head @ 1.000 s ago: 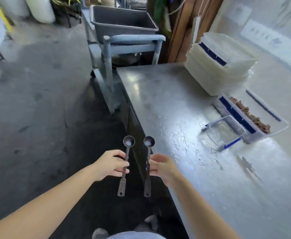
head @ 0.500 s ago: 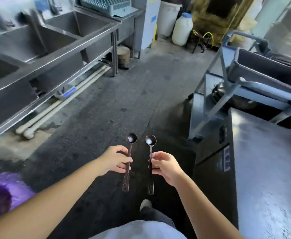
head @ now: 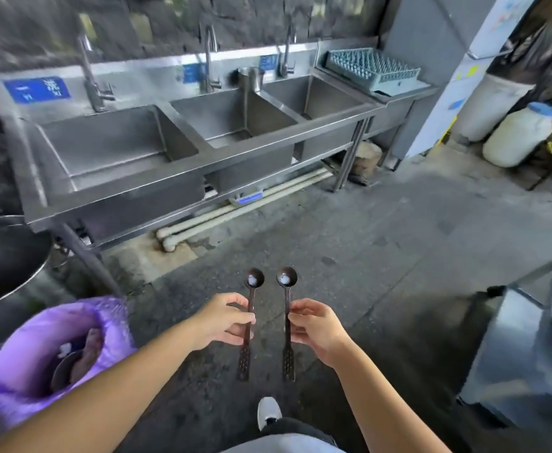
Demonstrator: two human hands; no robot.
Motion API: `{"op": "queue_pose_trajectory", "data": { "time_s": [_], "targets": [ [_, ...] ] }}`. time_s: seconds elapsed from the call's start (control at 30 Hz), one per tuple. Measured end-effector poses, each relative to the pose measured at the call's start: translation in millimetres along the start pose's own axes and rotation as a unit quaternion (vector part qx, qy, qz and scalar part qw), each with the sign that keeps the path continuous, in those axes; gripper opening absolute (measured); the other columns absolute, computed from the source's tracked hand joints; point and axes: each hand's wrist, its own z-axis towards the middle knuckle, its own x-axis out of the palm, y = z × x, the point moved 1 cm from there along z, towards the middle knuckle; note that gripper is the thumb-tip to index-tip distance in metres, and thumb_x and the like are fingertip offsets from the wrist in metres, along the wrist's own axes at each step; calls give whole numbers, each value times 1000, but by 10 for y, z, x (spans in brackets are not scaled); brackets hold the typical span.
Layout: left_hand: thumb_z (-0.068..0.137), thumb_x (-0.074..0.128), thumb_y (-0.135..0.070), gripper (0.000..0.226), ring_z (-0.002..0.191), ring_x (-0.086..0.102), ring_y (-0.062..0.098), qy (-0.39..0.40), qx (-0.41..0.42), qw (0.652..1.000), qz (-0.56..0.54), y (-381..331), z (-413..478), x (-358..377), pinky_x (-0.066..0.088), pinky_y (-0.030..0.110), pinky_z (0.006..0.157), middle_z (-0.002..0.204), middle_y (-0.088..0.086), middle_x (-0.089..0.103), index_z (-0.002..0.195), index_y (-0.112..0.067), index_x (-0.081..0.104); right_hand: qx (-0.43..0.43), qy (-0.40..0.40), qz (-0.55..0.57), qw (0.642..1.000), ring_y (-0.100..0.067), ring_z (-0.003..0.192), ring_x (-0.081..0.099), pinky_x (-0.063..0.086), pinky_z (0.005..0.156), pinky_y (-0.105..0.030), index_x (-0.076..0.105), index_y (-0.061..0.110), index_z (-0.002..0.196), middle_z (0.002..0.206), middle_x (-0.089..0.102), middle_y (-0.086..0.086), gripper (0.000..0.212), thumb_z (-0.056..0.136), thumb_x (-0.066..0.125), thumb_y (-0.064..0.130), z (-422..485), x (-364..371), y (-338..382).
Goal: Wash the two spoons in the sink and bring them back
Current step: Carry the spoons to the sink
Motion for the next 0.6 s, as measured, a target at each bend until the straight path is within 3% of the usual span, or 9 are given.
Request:
{"op": "queue_pose_trajectory", "data": {
  "time_s": [0.27, 0.43, 0.6],
  "targets": [
    [85, 73, -10, 16, 81, 75, 32, -52, -26, 997, -55, -484, 645, -284, 60, 40, 66, 93, 14, 77, 98, -8, 63, 21, 58, -42, 997, -22, 64, 68, 56, 59, -30, 66, 1, 96, 77, 68, -11, 15, 93, 53, -7, 943, -33, 691],
    [82, 76, -12, 19, 87, 75, 34, -85, -37, 992, -87, -568, 979, -573, 61, 43, 70, 96, 14, 77, 98, -10, 65, 54, 80, -68, 993, -30, 83, 57, 61, 66, -36, 64, -5, 107, 90, 64, -20, 18, 93, 52, -8, 1468, 113, 926],
    [80, 77, -13, 26, 86, 75, 31, -99, -41, 986, -129, -678, 1301, -981, 60, 40, 66, 98, 12, 77, 104, -12, 65, 82, 105, -97, 986, -30, 85, 53, 61, 70, -36, 65, -1, 106, 92, 60, -20, 19, 93, 53, -7, 2004, 474, 1162]
  ]
}}
